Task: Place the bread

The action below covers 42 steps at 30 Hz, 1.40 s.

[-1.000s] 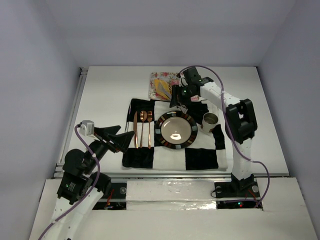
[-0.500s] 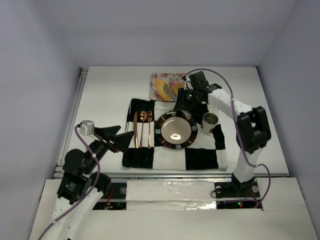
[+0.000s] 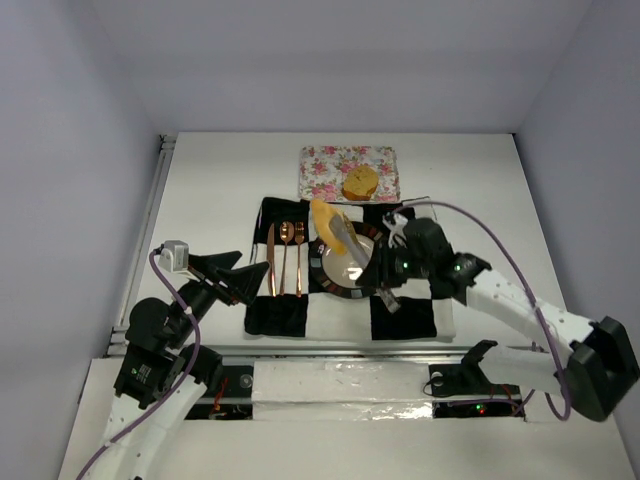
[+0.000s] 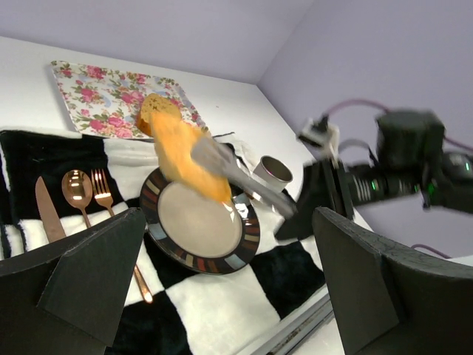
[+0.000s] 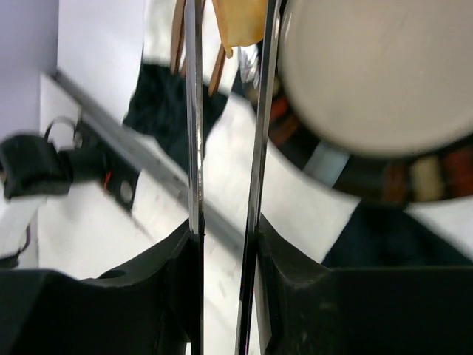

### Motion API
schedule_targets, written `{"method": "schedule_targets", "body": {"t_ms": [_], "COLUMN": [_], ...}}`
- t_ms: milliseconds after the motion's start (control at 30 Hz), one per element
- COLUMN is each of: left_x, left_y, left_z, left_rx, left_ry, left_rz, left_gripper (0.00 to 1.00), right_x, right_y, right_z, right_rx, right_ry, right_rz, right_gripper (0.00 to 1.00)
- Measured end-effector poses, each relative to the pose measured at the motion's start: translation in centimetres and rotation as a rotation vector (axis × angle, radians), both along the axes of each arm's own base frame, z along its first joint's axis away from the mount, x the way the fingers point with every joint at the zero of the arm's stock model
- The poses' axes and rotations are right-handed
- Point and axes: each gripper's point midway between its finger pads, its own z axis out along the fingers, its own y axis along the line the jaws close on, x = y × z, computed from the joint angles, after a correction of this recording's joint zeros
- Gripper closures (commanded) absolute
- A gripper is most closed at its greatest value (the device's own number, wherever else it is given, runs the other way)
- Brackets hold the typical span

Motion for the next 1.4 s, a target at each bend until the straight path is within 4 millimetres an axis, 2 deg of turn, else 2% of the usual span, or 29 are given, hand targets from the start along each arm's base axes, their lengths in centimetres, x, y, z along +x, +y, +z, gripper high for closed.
{"method": "schedule_targets", "body": {"t_ms": [100, 233, 333, 467, 633, 800, 1100, 1233, 1400], "left_x": [0.0, 0.0, 0.1, 0.1, 0.1, 0.1, 0.1, 0.1, -0.1], "left_y": [0.0, 0.0, 0.0, 0.0, 0.0, 0.0, 0.0, 0.0, 0.0], "left_z": [0.0, 0.0, -0.1, -0.1, -0.1, -0.1, -0.1, -0.1, 0.1], "left_rx": [0.000, 0.000, 0.002, 0.002, 0.002, 0.002, 0.002, 0.002, -0.002], "left_ry": [0.000, 0.001, 0.003, 0.004, 0.004, 0.004, 0.004, 0.004, -0.003], "left_rz": [0.000, 0.000, 0.000, 0.000, 0.000, 0.000, 0.000, 0.000, 0.000], "left_gripper": [0.03, 0.03, 0.04, 0.04, 0.04, 0.04, 0.04, 0.04, 0.04], "right_x": [-3.8, -5.5, -5.7, -6.0, -5.9, -4.7, -0.6, 3.9, 11.0], "right_y": [-0.3, -1.3, -1.3, -0.2, 0.1, 0.3, 0.8, 0.6, -1.5], "right_z": [-1.9, -4.0, -5.1, -5.4, -5.7, -4.1, 1.2, 1.9, 0.4], "right_rx": [0.017, 0.036, 0.027, 0.039, 0.036, 0.049, 0.060, 0.023, -0.041], "right_ry": [0.057, 0.112, 0.148, 0.163, 0.168, 0.119, -0.030, -0.040, 0.005], "right_rz": [0.006, -0.044, -0.069, -0.053, -0.062, -0.095, -0.180, -0.249, -0.379], "right_gripper": [0.64, 0.64, 0.64, 0.63, 0.43, 0.41, 0.47, 0.48, 0.48]}}
